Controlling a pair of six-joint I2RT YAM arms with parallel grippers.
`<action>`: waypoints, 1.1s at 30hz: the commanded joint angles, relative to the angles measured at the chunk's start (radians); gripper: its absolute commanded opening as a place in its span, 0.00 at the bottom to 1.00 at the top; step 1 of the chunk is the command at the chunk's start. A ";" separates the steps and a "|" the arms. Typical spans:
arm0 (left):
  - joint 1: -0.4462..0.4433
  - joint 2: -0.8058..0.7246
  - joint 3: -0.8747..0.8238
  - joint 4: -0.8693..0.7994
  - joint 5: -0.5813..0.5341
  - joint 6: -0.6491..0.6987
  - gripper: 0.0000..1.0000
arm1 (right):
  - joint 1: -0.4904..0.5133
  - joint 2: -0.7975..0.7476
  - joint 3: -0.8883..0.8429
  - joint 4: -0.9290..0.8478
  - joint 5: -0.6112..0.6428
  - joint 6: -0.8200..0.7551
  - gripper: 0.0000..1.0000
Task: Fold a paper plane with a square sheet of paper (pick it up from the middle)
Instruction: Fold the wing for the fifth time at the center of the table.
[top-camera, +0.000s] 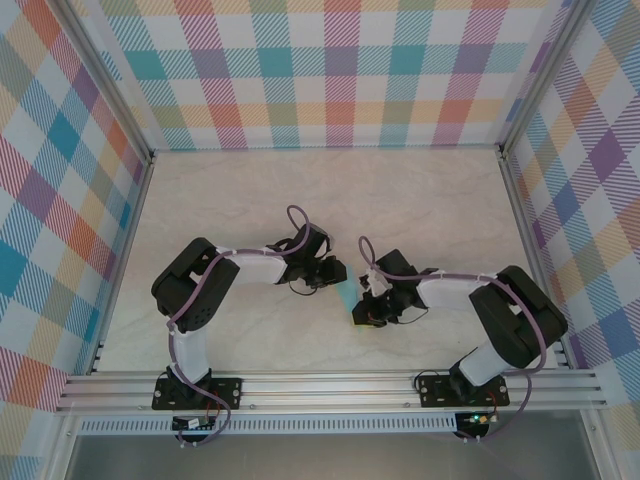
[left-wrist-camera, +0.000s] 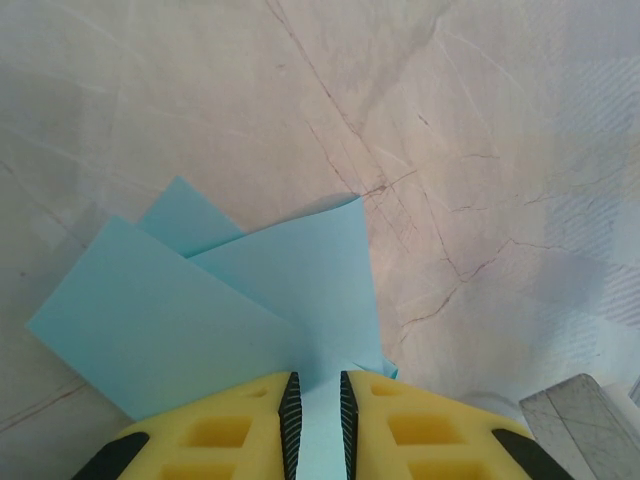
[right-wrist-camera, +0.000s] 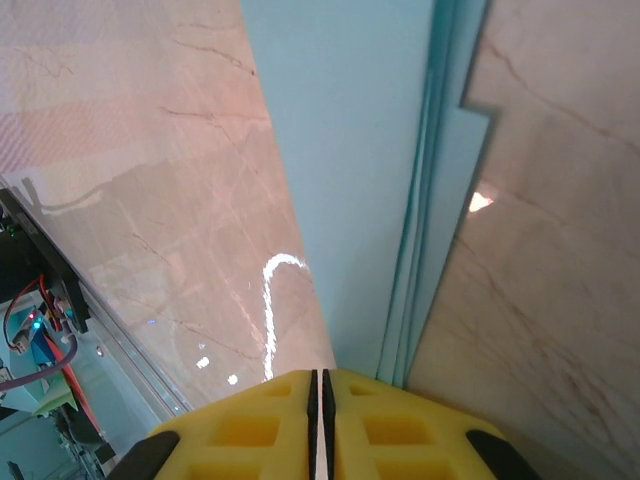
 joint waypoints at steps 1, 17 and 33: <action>-0.007 0.041 -0.008 -0.073 -0.076 0.019 0.22 | 0.005 -0.032 -0.023 -0.139 -0.013 -0.023 0.13; -0.011 0.009 -0.029 -0.052 -0.074 0.017 0.23 | 0.014 -0.108 0.105 -0.029 0.105 0.067 0.17; -0.012 0.014 -0.026 -0.052 -0.068 0.021 0.23 | 0.029 0.138 0.035 0.067 0.139 0.088 0.15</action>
